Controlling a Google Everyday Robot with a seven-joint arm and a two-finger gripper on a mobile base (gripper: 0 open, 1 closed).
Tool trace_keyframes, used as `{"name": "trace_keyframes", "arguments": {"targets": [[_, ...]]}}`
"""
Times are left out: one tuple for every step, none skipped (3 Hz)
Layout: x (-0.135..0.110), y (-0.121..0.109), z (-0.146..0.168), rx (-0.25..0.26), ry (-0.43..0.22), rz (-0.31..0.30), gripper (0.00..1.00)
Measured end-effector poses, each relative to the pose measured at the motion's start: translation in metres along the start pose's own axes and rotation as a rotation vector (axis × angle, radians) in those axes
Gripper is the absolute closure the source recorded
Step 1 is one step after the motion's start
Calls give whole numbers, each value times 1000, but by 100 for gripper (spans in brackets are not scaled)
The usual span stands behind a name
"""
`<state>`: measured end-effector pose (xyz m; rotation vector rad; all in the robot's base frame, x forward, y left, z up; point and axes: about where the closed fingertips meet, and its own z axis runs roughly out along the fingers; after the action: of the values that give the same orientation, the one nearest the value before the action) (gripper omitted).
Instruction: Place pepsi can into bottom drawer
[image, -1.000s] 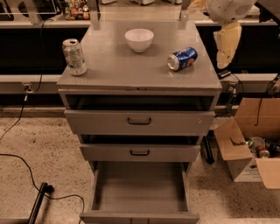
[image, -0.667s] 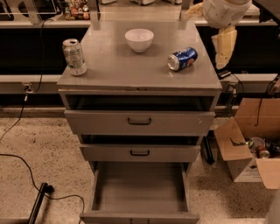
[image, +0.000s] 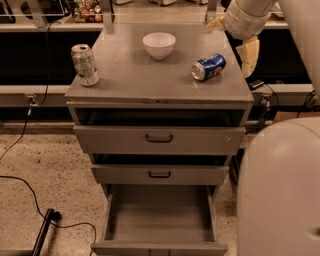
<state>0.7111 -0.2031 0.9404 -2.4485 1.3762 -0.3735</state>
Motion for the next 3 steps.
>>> {"name": "trace_keyframes", "arguments": {"targets": [[5,-18,35,-5,-27,-30,0],[2,-33,68,-14,-42,-42,0],[-2,-42,91,-31,-44,-46,0]]}}
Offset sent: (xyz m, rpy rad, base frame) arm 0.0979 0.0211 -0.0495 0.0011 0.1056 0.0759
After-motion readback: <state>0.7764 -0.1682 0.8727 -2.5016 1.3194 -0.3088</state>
